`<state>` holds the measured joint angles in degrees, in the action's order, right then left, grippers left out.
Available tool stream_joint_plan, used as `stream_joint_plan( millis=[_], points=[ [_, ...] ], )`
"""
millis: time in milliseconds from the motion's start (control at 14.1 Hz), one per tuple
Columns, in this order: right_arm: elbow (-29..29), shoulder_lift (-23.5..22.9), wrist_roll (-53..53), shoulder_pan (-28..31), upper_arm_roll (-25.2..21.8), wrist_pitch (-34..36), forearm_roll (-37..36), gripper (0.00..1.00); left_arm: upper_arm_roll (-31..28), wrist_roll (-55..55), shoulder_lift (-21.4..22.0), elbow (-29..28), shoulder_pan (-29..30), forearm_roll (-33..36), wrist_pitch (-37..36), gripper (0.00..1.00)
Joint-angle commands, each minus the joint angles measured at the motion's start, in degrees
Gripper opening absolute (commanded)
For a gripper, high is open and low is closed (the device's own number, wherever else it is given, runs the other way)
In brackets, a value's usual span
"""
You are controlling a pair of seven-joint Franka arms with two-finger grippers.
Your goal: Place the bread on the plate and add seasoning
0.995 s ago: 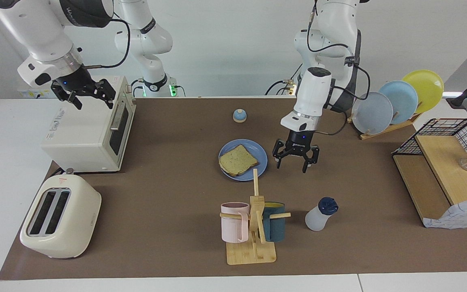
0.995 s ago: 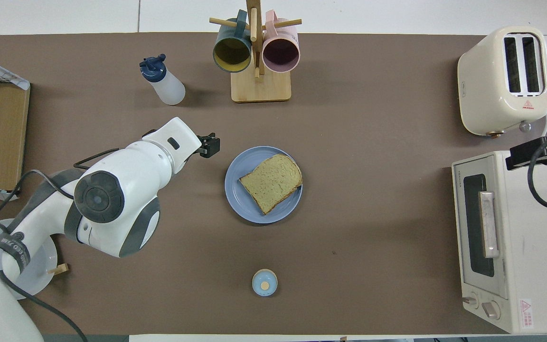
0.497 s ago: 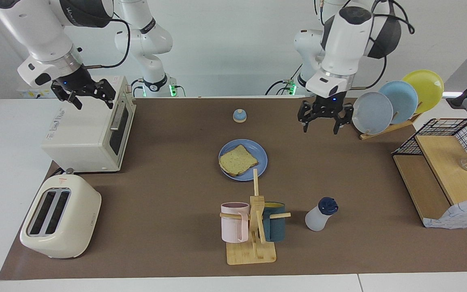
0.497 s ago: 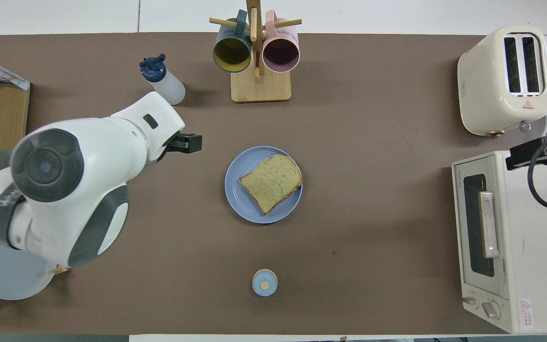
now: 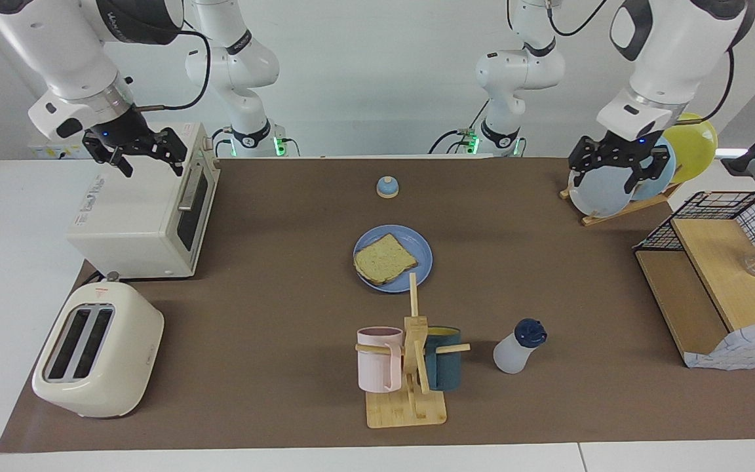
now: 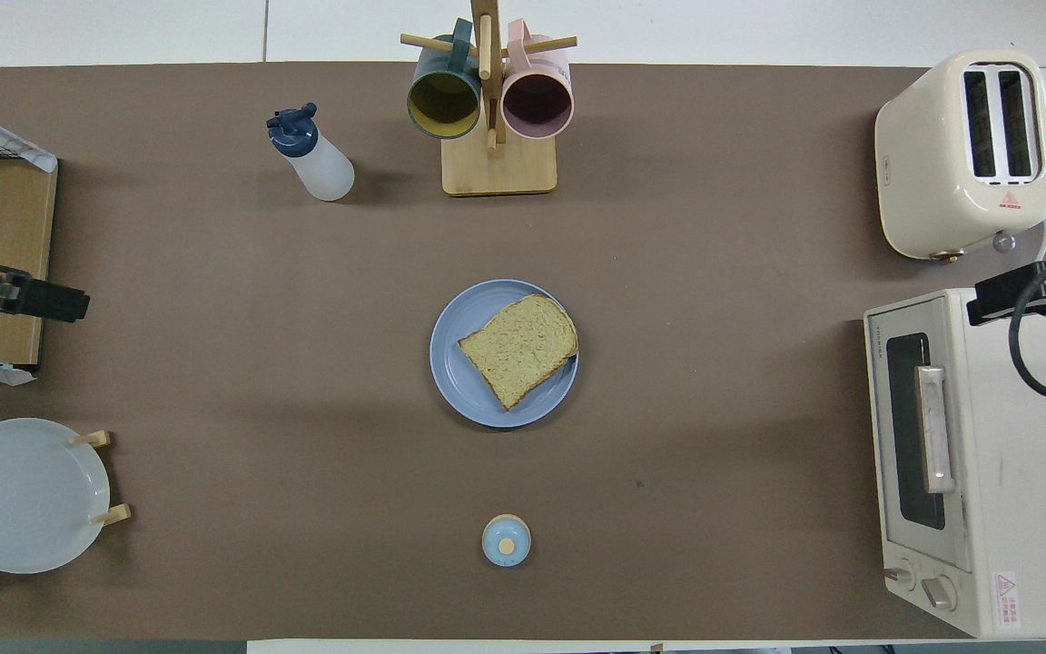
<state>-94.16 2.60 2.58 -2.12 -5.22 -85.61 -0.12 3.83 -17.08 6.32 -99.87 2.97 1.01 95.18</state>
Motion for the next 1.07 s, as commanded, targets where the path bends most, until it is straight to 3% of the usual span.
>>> stream_joint_plan(
  millis=[0, 782, 995],
  points=[
    [-0.50, 0.57, 0.06, 0.36, 0.39, -0.17, -0.14, 1.00, 0.83, -0.41, 1.06, -0.50, -0.07, -0.04, -0.70, 1.00],
    [-0.50, 0.57, 0.06, 0.36, 0.39, -0.17, -0.14, 1.00, 0.22, 2.55, 1.86, 0.37, -0.24, -0.04, 0.63, 1.00],
    [-0.50, 0.57, 0.06, 0.36, 0.39, -0.17, -0.14, 1.00, -0.49, 9.08, -2.00, 9.13, -3.84, 1.18, -7.34, 1.00]
  ],
)
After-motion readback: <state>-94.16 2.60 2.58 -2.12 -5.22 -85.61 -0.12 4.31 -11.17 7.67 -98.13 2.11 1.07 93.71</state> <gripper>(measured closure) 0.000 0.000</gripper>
